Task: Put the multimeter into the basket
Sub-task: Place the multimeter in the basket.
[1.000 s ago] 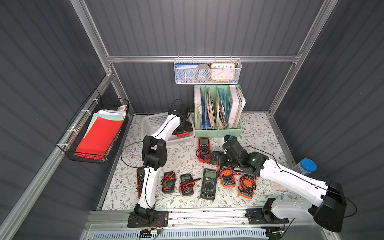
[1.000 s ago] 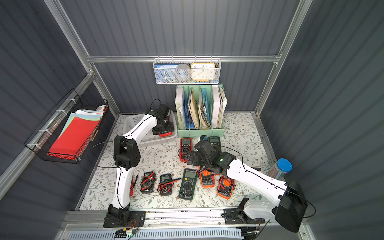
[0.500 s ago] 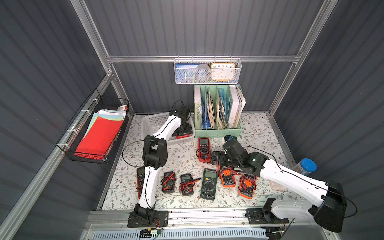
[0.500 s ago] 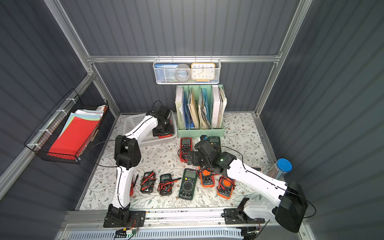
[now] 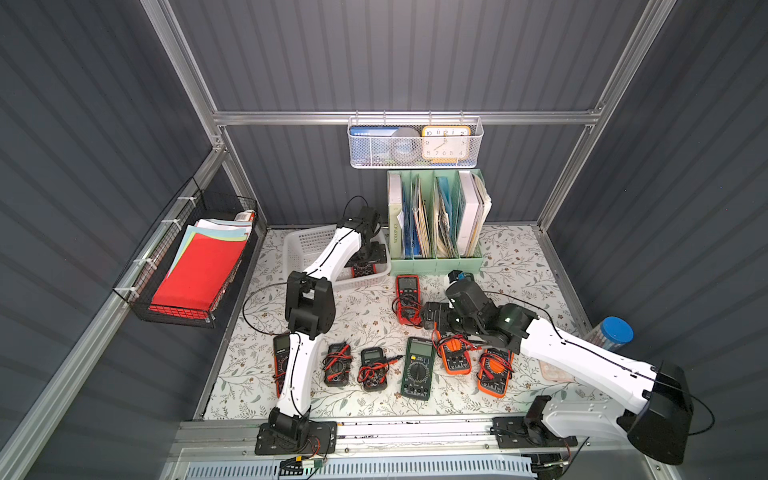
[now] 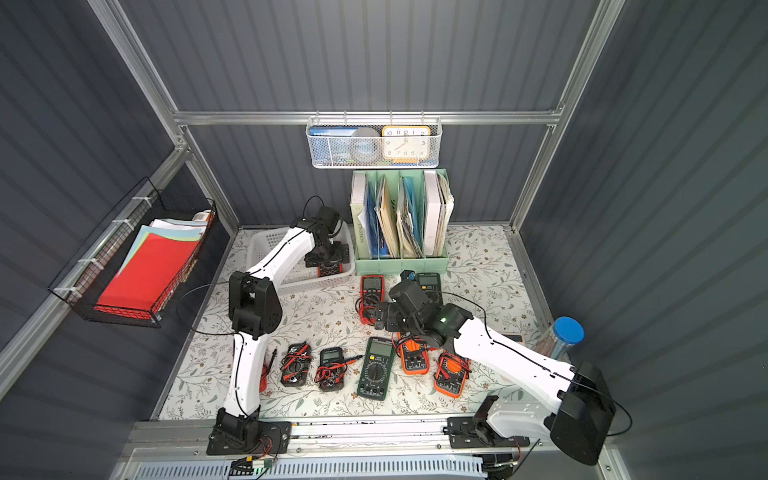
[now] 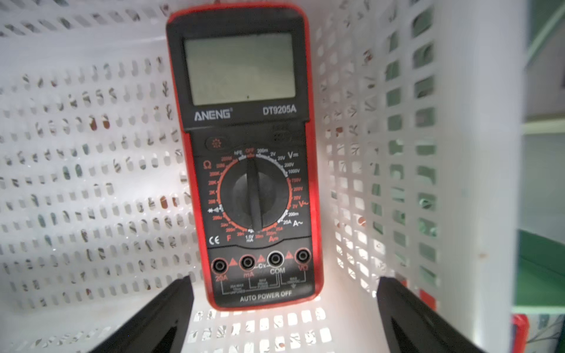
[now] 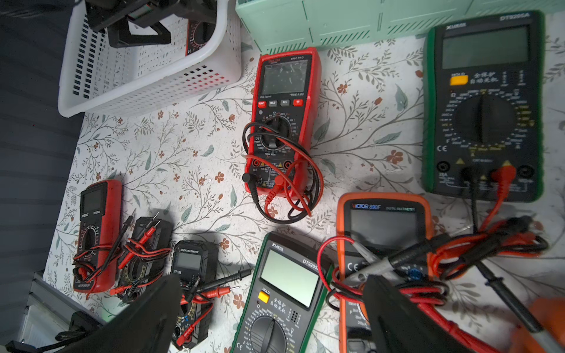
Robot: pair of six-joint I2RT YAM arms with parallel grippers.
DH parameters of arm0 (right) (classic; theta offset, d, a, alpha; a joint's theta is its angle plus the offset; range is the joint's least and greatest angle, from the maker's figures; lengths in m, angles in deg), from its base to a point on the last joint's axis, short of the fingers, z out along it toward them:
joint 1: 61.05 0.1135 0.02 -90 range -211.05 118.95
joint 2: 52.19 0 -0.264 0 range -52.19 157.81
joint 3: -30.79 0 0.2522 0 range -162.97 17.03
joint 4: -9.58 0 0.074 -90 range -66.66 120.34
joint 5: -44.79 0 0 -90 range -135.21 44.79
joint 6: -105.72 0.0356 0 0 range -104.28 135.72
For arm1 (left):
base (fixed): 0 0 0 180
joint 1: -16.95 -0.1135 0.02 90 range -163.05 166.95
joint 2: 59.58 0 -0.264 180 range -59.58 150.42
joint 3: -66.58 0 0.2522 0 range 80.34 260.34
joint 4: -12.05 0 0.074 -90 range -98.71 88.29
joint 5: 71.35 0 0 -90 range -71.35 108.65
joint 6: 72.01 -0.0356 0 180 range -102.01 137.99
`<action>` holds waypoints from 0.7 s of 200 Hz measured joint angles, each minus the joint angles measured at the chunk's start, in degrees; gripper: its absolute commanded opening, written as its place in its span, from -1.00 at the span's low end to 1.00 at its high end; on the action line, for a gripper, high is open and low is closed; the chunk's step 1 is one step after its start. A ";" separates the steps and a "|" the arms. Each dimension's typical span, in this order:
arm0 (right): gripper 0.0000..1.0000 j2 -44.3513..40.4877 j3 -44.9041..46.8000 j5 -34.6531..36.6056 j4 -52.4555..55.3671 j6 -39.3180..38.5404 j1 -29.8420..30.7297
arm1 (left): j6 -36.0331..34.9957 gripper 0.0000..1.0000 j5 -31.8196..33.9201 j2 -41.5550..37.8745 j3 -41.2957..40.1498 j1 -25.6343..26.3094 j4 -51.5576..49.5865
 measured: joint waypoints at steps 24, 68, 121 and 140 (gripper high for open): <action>0.98 0.00 0.00 0.07 0.00 0.00 0.00 | -0.17 0.98 0.07 -0.55 1.14 -0.02 -0.17; 0.98 0.00 0.00 0.59 0.00 0.00 0.00 | -0.11 0.98 0.02 -11.43 -3.54 0.83 1.33; 0.98 -2.14 0.70 1.44 0.07 -0.02 -0.92 | 1.86 0.98 2.49 -28.06 -15.39 9.31 3.56; 0.98 -4.17 1.68 1.46 0.02 -0.02 -2.12 | 4.33 0.99 3.10 -30.36 -21.42 12.92 5.46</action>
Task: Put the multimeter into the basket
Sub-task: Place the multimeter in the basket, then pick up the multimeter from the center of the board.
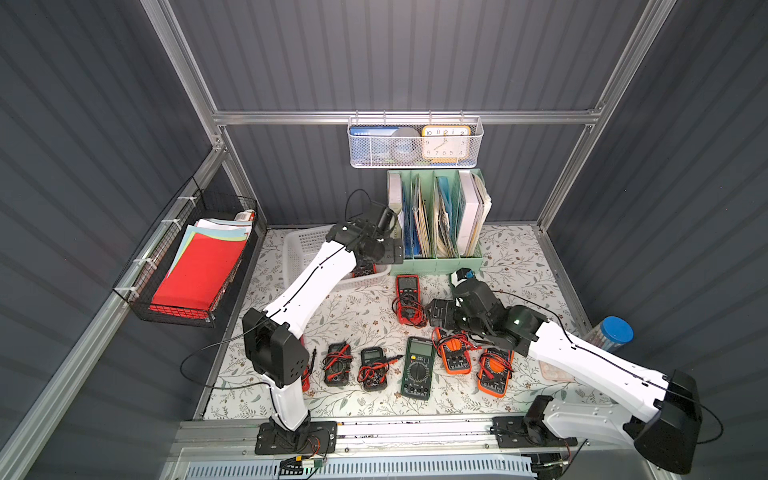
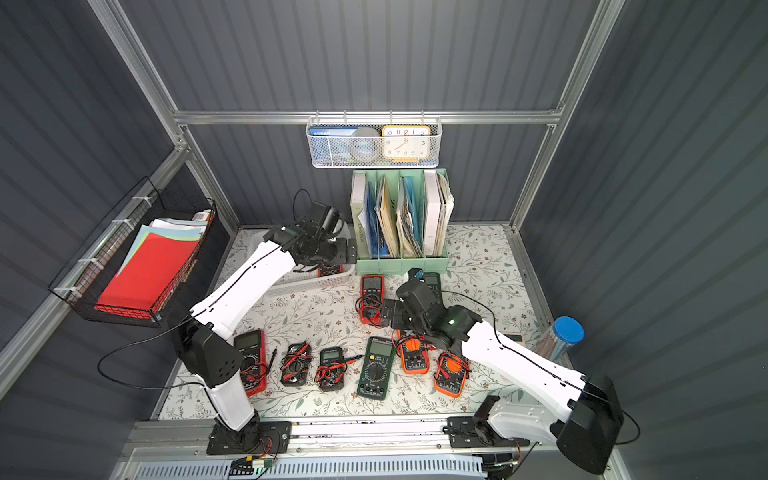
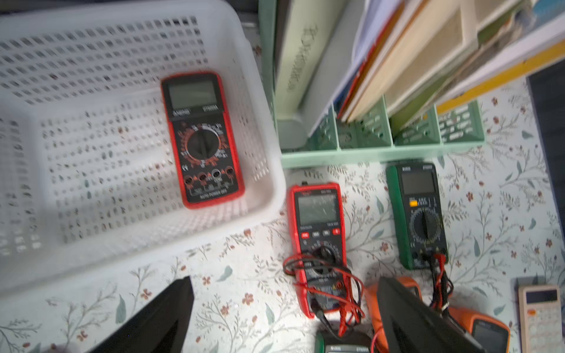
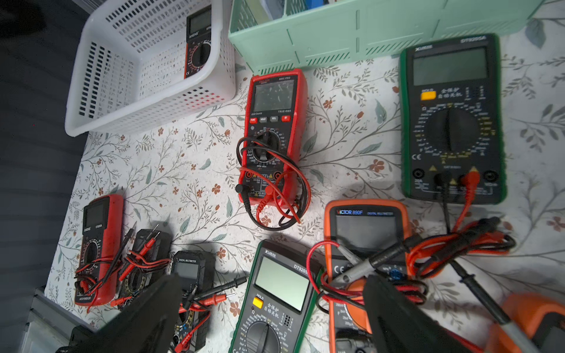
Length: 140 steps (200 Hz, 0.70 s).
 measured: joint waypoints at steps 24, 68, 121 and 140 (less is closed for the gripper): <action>0.98 -1.84 1.86 -0.17 0.09 0.00 -1.75 | 3.65 0.98 1.09 -0.28 -7.17 3.61 1.86; 0.98 -5.27 6.01 -0.42 1.20 0.02 -3.67 | 8.74 0.98 1.88 2.14 -10.34 7.54 4.09; 0.98 -7.56 8.92 -1.09 2.03 0.52 -4.37 | 12.22 0.98 1.09 7.63 -11.13 9.55 7.96; 0.98 -7.58 8.94 -1.29 2.01 0.68 -4.39 | 12.57 0.99 0.59 9.86 -11.13 9.62 8.98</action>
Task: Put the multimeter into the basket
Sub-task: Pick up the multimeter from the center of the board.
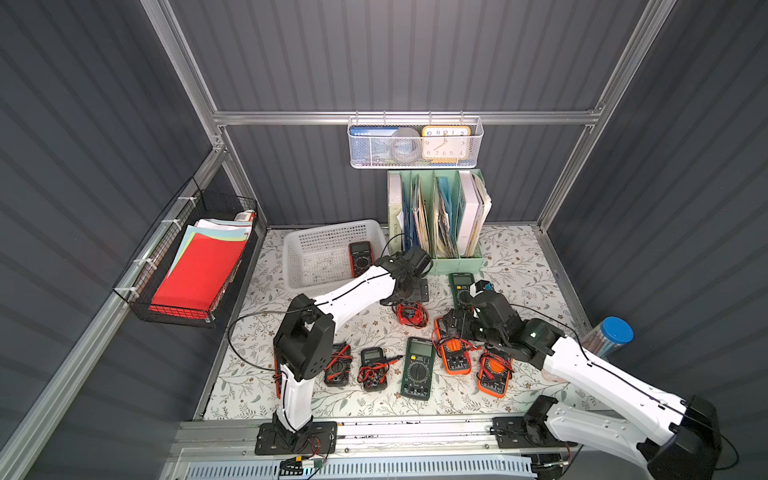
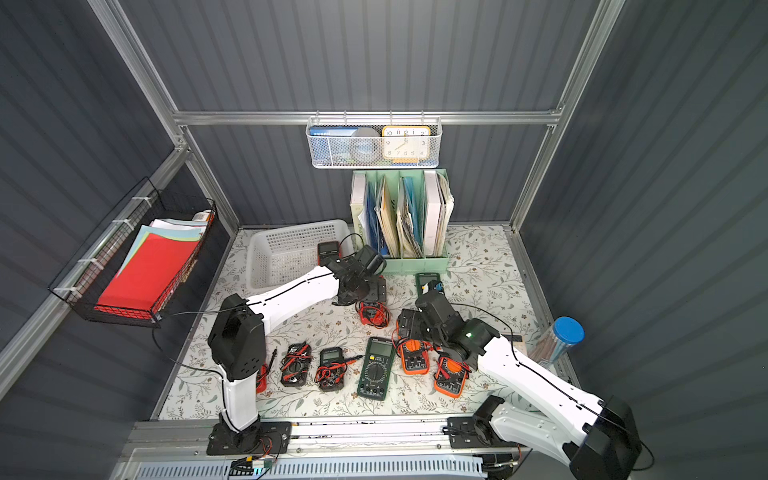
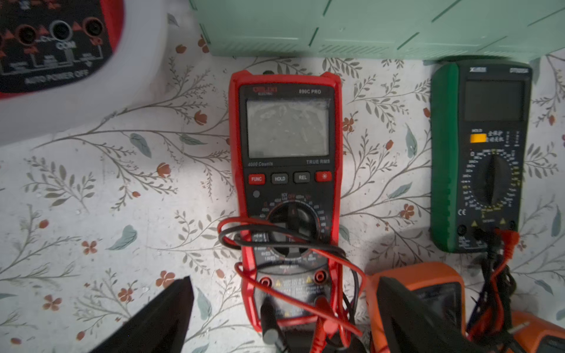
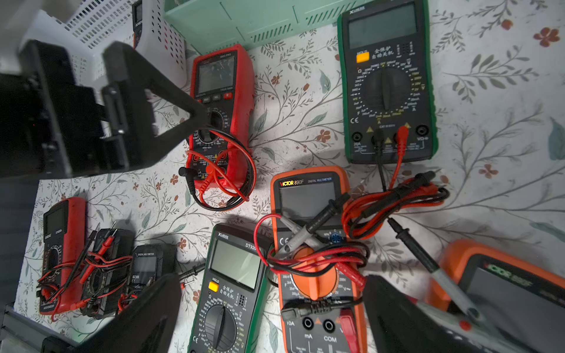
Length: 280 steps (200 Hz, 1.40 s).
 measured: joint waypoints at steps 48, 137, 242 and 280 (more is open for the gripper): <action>0.98 0.00 0.00 0.00 0.00 0.42 -0.02 | 0.00 0.99 -0.92 5.31 1.14 0.00 0.79; 0.98 0.00 0.00 0.02 -0.02 0.81 -0.02 | 0.17 0.99 -0.87 11.10 3.50 0.00 0.92; 0.98 0.00 0.00 0.02 0.00 0.81 -0.24 | 0.39 -0.45 -0.63 9.94 1.53 0.57 2.86; 0.98 0.00 0.00 -0.02 0.00 0.81 -0.28 | 0.00 -0.57 -0.90 5.05 -0.52 1.53 0.83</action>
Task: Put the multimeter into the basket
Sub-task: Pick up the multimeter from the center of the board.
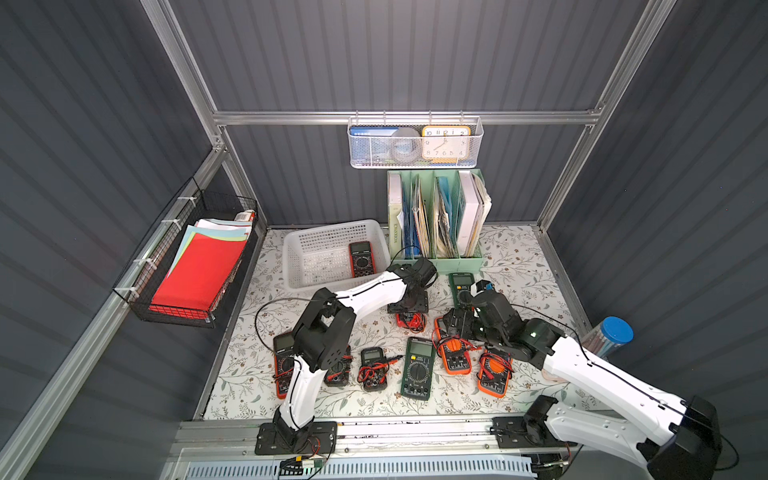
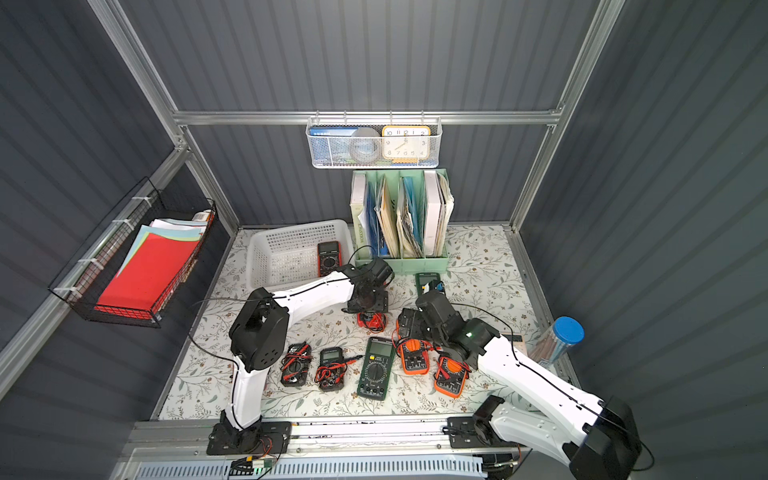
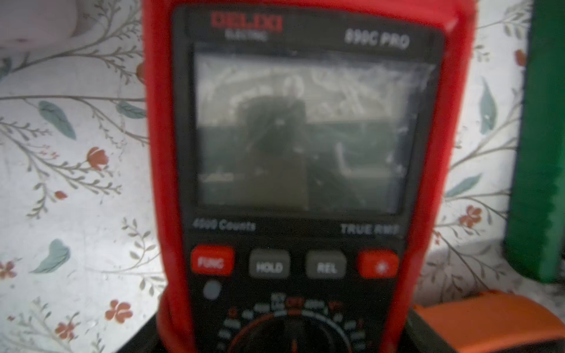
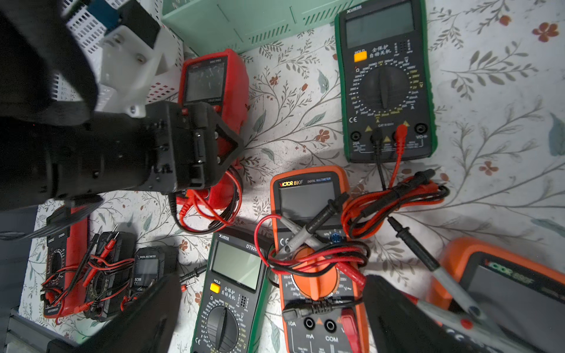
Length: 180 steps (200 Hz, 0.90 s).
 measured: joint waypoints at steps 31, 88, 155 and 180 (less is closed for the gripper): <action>0.98 0.07 -0.07 -0.50 -0.02 0.02 0.00 | -0.52 -0.60 0.09 -6.29 -0.13 0.39 -1.55; 0.98 3.91 -4.52 -4.11 -0.55 0.00 0.02 | -3.02 -0.68 1.14 -12.07 4.57 -2.27 -6.60; 0.98 11.04 -11.47 -6.54 -2.01 -0.02 3.45 | -8.72 -0.73 3.10 -9.40 15.82 -17.18 -12.20; 0.98 13.07 -12.11 -6.64 -2.38 0.00 5.01 | -10.99 -0.73 3.02 -6.47 19.91 -20.76 -13.33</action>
